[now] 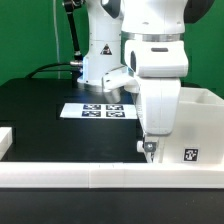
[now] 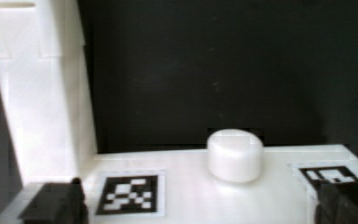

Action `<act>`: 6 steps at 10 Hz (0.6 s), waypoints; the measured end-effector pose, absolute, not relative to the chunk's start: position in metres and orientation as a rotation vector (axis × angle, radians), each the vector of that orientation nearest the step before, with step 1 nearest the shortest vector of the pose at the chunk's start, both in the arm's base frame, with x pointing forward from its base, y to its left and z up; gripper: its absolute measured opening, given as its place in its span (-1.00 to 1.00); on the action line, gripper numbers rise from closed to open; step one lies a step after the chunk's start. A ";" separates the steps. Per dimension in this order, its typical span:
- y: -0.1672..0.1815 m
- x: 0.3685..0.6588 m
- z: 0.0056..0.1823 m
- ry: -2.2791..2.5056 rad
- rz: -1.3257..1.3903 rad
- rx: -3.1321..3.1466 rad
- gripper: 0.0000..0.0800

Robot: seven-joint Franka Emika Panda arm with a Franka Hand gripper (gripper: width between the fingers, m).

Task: Assemble drawer

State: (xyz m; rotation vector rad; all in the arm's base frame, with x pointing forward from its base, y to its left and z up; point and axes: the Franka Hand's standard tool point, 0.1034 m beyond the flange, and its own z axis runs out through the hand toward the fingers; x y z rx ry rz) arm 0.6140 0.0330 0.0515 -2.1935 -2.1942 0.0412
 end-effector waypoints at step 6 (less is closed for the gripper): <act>-0.029 0.615 0.056 -2.255 0.043 -2.152 0.62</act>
Offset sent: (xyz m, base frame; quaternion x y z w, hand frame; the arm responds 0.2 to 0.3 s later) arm -0.0172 -0.0532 0.0107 0.0151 0.0009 -0.0355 0.9993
